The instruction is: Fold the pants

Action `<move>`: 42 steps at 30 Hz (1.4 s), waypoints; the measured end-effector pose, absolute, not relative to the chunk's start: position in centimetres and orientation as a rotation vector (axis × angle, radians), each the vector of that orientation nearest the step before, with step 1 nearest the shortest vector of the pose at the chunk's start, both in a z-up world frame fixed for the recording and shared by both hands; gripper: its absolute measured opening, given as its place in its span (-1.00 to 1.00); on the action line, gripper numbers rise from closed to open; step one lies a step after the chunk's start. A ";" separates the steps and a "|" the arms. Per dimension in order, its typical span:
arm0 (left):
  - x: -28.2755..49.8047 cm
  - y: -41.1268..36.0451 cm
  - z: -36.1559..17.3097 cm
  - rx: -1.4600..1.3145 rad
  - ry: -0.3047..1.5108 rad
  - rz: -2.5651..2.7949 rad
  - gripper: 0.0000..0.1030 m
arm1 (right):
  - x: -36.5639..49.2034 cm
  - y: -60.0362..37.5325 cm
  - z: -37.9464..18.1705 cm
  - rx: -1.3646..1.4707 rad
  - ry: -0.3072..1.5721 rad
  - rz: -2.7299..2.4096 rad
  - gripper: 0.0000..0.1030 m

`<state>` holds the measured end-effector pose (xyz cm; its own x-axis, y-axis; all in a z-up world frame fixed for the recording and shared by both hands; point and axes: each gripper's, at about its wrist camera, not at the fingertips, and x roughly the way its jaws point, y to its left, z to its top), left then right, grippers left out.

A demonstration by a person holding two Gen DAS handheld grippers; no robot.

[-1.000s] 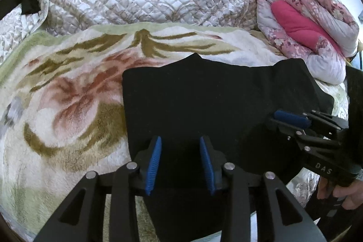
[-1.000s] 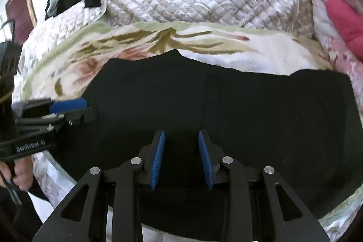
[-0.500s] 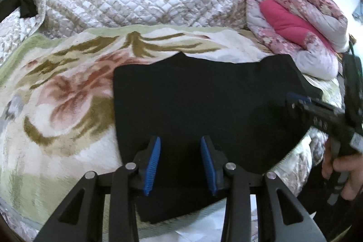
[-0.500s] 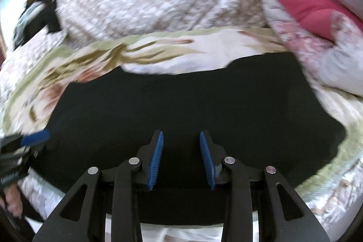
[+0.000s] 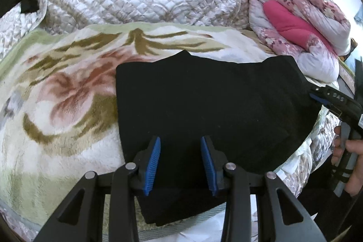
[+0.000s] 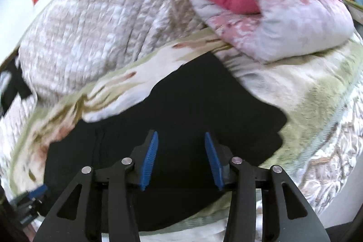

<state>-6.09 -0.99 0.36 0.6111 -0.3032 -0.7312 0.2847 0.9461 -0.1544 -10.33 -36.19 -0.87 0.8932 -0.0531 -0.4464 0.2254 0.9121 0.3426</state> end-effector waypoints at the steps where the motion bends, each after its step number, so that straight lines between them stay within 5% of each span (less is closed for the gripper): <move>1: -6.1 -1.1 0.4 -0.017 0.845 -0.337 -0.23 | -10.9 -36.7 -0.6 0.406 0.419 -0.160 0.01; 8: -6.1 -1.6 0.2 0.000 0.845 -0.334 -0.23 | -12.8 -43.1 -1.4 0.617 0.366 -0.288 0.26; 12: -6.1 -1.5 0.2 -0.006 0.847 -0.333 -0.23 | -12.3 -44.7 -4.1 0.799 0.453 -0.232 0.26; 36: -6.0 -1.7 -0.1 0.001 0.843 -0.332 -0.16 | -9.0 -42.8 -3.6 0.829 0.477 -0.095 0.29; 38: -5.9 -1.7 -0.1 0.001 0.845 -0.331 -0.16 | -8.7 -42.4 -3.0 0.811 0.472 -0.086 0.20; 40: -5.8 -1.7 -0.1 0.006 0.848 -0.329 -0.16 | -8.9 -41.6 -2.3 0.775 0.455 -0.058 -0.17; 42: -5.8 -1.8 0.0 0.001 0.848 -0.329 -0.16 | -8.6 -40.8 -1.7 0.725 0.458 -0.051 -0.30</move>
